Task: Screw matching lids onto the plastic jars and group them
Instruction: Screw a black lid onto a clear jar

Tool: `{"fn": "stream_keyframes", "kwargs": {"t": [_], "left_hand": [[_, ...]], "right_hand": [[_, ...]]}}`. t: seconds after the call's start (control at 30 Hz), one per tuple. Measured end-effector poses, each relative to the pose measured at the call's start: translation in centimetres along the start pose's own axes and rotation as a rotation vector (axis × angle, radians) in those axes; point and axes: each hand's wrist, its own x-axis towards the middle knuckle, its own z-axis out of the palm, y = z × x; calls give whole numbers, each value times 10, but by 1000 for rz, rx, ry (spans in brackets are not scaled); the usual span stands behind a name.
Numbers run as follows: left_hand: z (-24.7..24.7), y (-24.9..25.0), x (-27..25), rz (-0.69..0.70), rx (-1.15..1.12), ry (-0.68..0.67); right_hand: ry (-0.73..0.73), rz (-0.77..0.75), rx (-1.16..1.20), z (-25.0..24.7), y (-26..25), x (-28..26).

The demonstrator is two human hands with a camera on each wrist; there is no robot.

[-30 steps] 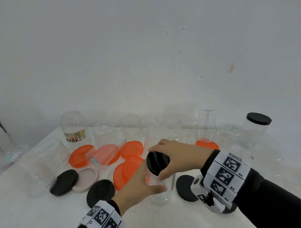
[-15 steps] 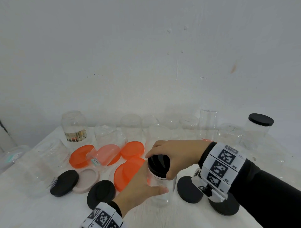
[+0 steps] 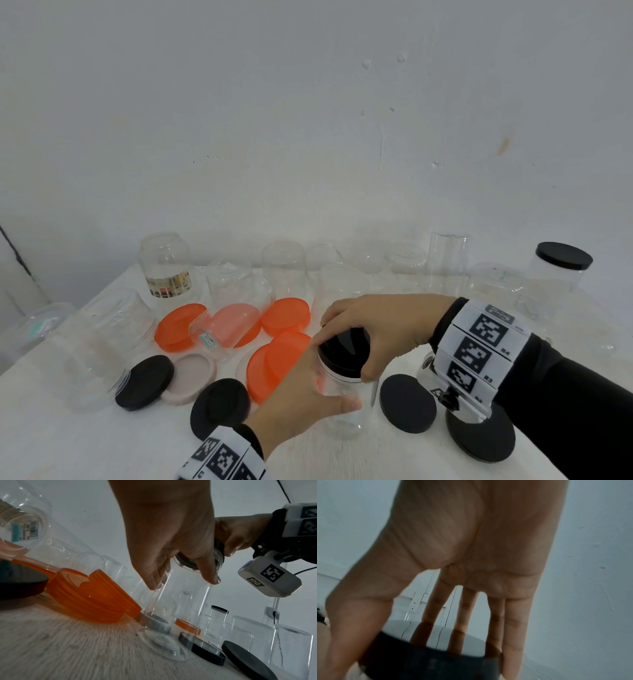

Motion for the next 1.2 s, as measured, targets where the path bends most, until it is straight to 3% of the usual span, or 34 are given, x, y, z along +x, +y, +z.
{"fn": "stream_keyframes", "kwargs": {"t": [0.27, 0.53, 0.87, 1.07, 1.2], "left_hand": [[4, 4, -2, 20, -5, 23], [4, 5, -5, 3, 12, 27], [3, 8, -5, 30, -20, 1], [4, 6, -5, 13, -16, 29], [4, 7, -6, 29, -8, 21]], "right_hand": [[110, 118, -58, 11, 4, 4], [-35, 177, -87, 4, -7, 2], [99, 289, -105, 13, -9, 5], [-21, 217, -74, 9, -11, -2], [25, 208, -68, 7, -10, -2]]}}
